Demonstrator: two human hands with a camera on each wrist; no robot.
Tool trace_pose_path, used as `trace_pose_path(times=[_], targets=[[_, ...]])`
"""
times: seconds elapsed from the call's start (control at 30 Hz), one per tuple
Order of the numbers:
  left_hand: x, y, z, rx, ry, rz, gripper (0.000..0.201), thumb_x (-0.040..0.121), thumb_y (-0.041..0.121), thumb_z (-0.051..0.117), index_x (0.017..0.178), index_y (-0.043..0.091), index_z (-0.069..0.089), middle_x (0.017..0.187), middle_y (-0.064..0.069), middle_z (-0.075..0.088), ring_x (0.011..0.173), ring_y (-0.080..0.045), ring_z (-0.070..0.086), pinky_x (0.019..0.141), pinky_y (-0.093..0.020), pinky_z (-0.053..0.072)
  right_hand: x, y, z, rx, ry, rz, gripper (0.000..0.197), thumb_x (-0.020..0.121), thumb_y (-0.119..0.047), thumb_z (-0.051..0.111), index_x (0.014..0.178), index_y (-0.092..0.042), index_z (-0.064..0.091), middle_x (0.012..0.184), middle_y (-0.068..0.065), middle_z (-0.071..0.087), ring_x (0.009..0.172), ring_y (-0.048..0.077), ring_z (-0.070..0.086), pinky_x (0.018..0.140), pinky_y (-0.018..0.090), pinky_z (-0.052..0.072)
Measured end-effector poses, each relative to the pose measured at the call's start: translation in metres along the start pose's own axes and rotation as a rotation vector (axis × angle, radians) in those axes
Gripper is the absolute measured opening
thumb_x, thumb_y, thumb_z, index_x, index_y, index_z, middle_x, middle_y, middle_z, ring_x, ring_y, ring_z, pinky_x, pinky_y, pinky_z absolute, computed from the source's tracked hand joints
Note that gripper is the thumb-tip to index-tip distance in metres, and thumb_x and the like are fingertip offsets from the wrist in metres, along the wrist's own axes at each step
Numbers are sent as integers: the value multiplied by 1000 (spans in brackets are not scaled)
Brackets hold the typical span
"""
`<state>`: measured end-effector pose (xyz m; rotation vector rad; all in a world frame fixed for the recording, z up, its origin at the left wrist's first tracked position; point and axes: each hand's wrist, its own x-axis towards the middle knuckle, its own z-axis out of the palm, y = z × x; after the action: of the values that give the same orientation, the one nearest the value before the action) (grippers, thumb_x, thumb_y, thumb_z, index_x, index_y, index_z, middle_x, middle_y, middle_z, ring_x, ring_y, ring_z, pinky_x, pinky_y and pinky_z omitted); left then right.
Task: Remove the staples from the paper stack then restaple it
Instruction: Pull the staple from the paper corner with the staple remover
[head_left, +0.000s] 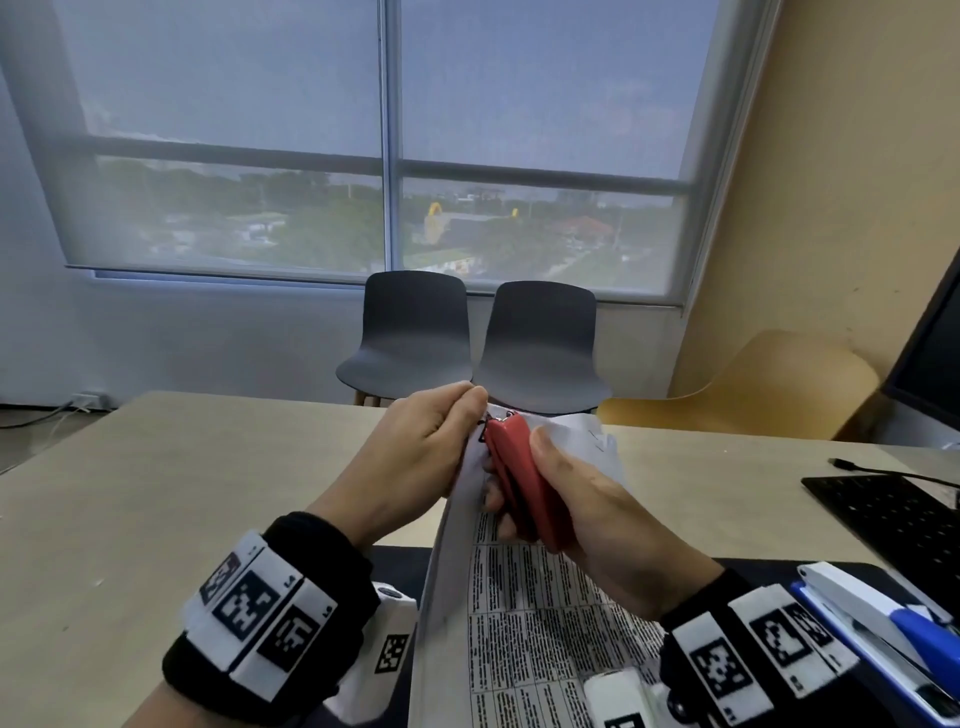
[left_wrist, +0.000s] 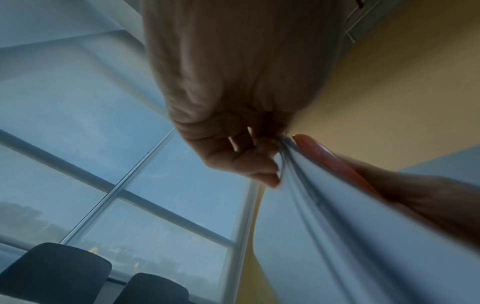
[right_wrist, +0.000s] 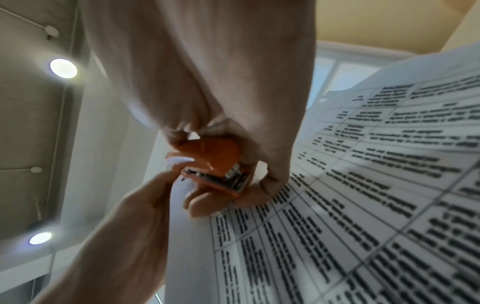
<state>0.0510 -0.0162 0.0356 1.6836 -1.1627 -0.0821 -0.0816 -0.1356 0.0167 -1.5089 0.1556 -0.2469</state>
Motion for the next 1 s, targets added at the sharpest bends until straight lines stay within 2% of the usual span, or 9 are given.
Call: trace_pose_path(times=[0.1, 0.13, 0.2, 0.27, 0.4, 0.5, 0.67, 0.77, 1.0], targets=[[0, -1, 9, 46, 62, 24, 45, 107, 30, 40, 71, 5, 50, 60, 0, 50, 58, -13, 46, 61, -46, 44, 1, -10, 3, 55, 15, 86, 54, 102, -49, 35, 106, -5, 66, 87, 12, 65, 73, 21, 61, 62, 25, 50], [-1, 0, 12, 63, 89, 33, 45, 107, 28, 40, 69, 7, 49, 59, 3, 49, 58, -9, 45, 59, -37, 42, 1, -15, 6, 35, 43, 106, 55, 102, -50, 35, 103, -5, 66, 84, 12, 63, 69, 20, 59, 59, 24, 49], [-1, 4, 17, 71, 160, 43, 45, 106, 25, 40, 63, 15, 46, 55, 11, 46, 53, -4, 42, 53, -19, 36, 2, -25, 14, -84, 133, 100, 59, 102, -54, 31, 95, -8, 67, 76, 10, 62, 62, 18, 58, 53, 23, 47], [-2, 8, 19, 72, 233, 48, 46, 106, 21, 41, 60, 22, 41, 50, 13, 43, 50, -3, 44, 52, -14, 34, 3, -33, 21, -228, 190, 64, 65, 102, -56, 28, 93, -6, 67, 73, 10, 63, 61, 21, 59, 54, 25, 49], [-2, 8, 20, 160, 285, 52, 46, 105, 18, 40, 60, 16, 39, 54, 8, 41, 51, -10, 40, 52, -23, 27, 8, -46, 29, -305, 260, 107, 63, 105, -50, 25, 88, -4, 65, 70, 16, 65, 58, 25, 60, 55, 25, 51], [-2, 8, 24, 219, 309, 67, 46, 106, 18, 39, 60, 18, 34, 55, 5, 41, 53, -11, 39, 53, -27, 26, 14, -51, 39, -165, 300, 170, 53, 105, -41, 25, 77, -8, 55, 54, 8, 51, 46, 20, 45, 46, 24, 40], [-6, 8, 31, 134, 324, 67, 45, 106, 17, 36, 62, 16, 39, 52, 6, 44, 51, -5, 46, 51, -19, 32, 17, -44, 54, -60, 445, 177, 58, 94, -63, 45, 58, -18, 49, 46, -1, 41, 38, 12, 37, 38, 18, 34], [-8, 10, 32, 70, 328, 80, 43, 107, 17, 37, 64, 15, 43, 54, 5, 47, 49, 0, 48, 51, -11, 36, 16, -40, 57, -28, 489, 129, 53, 94, -58, 52, 59, -18, 51, 47, -1, 39, 39, 11, 36, 37, 18, 33], [-12, 19, 37, -22, 344, 59, 44, 106, 11, 38, 63, 15, 37, 50, 6, 42, 43, 2, 48, 47, -10, 36, 26, -25, 50, 34, 470, 154, 51, 93, -55, 39, 56, -21, 42, 46, 0, 37, 37, 14, 31, 41, 23, 27]])
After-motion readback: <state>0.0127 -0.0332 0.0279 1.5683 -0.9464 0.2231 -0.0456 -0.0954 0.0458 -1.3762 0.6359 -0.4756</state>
